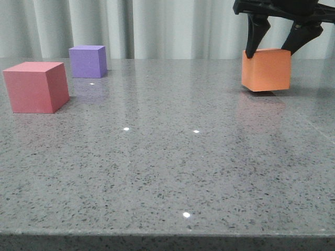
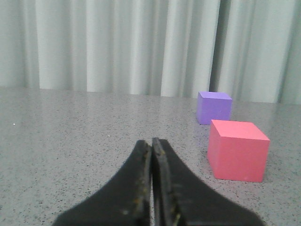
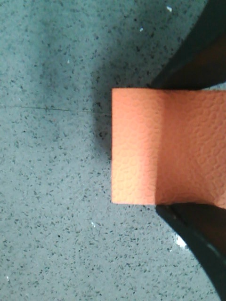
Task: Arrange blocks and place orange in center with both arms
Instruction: 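Slide the orange cube with the right gripper toward the purple cube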
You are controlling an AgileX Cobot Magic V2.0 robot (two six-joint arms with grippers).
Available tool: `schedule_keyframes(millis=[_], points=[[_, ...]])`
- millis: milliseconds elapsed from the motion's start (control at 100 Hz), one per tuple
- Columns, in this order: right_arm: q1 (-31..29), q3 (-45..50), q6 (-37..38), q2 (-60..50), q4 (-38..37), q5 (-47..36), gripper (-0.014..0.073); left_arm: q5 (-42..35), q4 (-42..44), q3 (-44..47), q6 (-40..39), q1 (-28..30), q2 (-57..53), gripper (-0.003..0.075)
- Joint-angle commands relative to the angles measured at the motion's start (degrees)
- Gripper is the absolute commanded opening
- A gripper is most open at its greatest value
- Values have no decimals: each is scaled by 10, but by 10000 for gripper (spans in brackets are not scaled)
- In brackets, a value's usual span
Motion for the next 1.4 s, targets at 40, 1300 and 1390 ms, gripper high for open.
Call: schedule_keyframes(millis=[40, 1300, 1390], points=[[24, -27, 28, -29, -1, -21, 435, -46, -4, 23, -1, 1, -21, -20], [224, -304, 208, 166, -101, -19, 643, -46, -4, 23, -1, 1, -21, -20], [224, -304, 208, 157, -100, -15, 646, -46, -4, 23, -1, 1, -21, -20]])
